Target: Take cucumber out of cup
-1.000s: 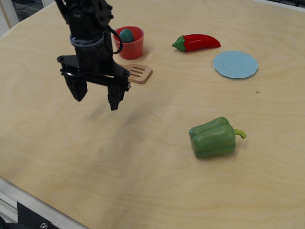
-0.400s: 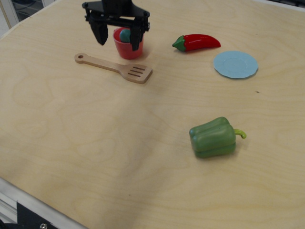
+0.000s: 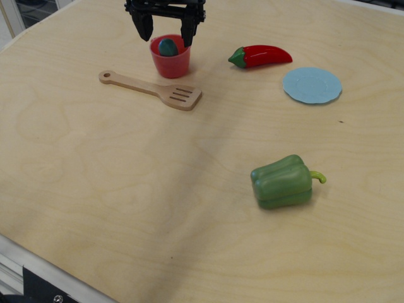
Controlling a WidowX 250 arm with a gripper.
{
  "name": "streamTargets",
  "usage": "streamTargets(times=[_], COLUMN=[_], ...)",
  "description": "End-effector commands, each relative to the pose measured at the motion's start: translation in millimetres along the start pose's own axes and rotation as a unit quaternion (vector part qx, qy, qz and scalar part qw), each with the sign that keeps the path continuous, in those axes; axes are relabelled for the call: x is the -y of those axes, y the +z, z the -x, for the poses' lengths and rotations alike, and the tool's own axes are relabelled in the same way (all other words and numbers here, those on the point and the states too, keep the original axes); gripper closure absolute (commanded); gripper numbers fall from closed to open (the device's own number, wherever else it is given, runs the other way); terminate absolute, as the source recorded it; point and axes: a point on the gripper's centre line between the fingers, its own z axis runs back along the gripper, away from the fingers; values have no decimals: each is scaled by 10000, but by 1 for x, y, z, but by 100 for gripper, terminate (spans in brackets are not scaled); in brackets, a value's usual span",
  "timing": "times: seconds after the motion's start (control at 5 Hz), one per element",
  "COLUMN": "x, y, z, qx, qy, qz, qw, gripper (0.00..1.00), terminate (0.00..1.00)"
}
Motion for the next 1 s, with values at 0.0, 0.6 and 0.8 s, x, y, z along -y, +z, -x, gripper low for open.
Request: streamTargets(times=[0.0,0.6,0.8], x=[-7,-11,-14], y=[10,2,-1], z=[-16,-22,-24], qx=[172,219,169], qy=[79,140,173], qz=[-29,-119,-150], qw=[9998,9996,9996], gripper=[0,100,100], terminate=[0,0,0])
